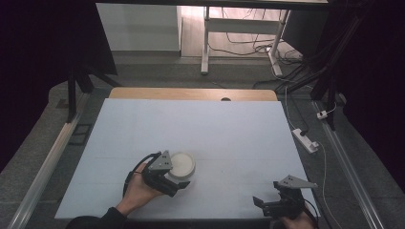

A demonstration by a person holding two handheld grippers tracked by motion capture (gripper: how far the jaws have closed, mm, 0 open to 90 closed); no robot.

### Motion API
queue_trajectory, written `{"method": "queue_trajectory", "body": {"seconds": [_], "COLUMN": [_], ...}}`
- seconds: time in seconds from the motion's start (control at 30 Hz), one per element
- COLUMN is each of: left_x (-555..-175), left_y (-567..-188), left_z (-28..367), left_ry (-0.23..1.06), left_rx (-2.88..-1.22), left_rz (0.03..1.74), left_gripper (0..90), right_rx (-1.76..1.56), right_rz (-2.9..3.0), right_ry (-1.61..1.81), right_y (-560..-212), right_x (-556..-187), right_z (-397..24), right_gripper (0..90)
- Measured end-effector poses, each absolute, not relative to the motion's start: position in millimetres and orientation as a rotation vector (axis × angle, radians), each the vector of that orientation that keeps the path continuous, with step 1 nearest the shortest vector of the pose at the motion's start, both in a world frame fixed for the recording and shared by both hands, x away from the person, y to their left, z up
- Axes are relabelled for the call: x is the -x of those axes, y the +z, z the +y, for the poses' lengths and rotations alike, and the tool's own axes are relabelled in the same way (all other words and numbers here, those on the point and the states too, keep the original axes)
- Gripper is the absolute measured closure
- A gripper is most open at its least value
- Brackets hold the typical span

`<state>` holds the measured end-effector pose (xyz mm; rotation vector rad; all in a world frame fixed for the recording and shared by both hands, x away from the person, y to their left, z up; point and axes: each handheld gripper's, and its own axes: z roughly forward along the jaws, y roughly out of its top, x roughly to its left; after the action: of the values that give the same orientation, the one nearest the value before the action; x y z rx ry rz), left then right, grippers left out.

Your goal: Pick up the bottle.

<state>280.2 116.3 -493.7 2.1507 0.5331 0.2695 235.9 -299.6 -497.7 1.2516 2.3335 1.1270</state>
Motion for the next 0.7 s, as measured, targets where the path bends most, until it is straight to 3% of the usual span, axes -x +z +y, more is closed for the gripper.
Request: {"method": "queue_trajectory", "body": {"seconds": [0.7], "left_x": [-299], "left_y": [-463], "left_z": [110], "left_ry": [0.245], "left_rx": [-2.144], "left_rz": [0.515], "left_gripper": [7.2], "right_rx": [-1.252], "right_rz": [2.331], "right_ry": [1.125], "right_y": [-498], "right_x": [-236], "right_z": [-300], "right_gripper": [0.0]}}
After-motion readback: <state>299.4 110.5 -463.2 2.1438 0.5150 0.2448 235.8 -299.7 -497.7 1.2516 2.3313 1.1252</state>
